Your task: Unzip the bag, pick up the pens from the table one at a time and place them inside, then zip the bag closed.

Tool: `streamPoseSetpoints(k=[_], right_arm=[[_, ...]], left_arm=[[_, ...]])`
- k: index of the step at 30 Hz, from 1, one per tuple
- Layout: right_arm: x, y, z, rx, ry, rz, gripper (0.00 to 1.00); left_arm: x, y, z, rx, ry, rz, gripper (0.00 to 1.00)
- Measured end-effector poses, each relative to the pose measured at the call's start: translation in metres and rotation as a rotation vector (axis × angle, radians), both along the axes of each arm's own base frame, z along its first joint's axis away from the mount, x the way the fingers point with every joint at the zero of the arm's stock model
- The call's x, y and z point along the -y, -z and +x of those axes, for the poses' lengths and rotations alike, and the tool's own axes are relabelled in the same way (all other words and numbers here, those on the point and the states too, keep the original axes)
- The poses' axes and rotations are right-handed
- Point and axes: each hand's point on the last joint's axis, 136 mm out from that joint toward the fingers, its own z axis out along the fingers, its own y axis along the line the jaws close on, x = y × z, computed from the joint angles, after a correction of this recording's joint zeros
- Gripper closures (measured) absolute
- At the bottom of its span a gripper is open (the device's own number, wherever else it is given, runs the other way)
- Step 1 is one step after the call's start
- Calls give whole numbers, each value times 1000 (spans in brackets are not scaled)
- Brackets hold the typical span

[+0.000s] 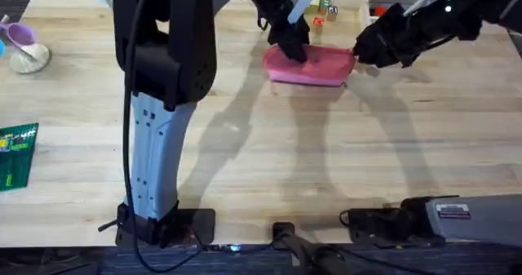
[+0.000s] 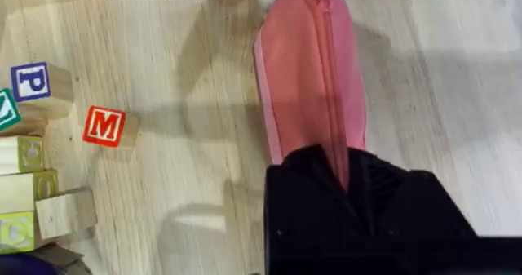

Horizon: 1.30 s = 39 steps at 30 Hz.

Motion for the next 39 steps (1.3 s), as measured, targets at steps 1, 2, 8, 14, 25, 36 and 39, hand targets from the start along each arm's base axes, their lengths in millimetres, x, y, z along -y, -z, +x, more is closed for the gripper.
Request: streamPoseSetpoints(k=[1, 2, 8, 14, 25, 36, 39], right_arm=[[2, 0, 0, 1, 1, -8, 970], [5, 0, 0, 2, 3, -16, 969], [25, 3, -1, -1, 8, -124, 968], [38, 4, -2, -7, 5, -166, 968], [49, 52, -3, -143, 0, -212, 968], [67, 47, 2, -118, 47, -273, 661], [73, 36, 1, -92, 43, -308, 305]], left_arm=[[0, 0, 0, 1, 0, 1, 961], [0, 0, 0, 1, 0, 1, 959], [0, 0, 0, 2, -1, 3, 960], [1, 0, 0, 3, 2, -4, 961], [2, -1, 0, 3, 4, -6, 961], [-1, 1, 1, 3, -1, 4, 960], [-5, 1, 3, 1, -12, 7, 959]])
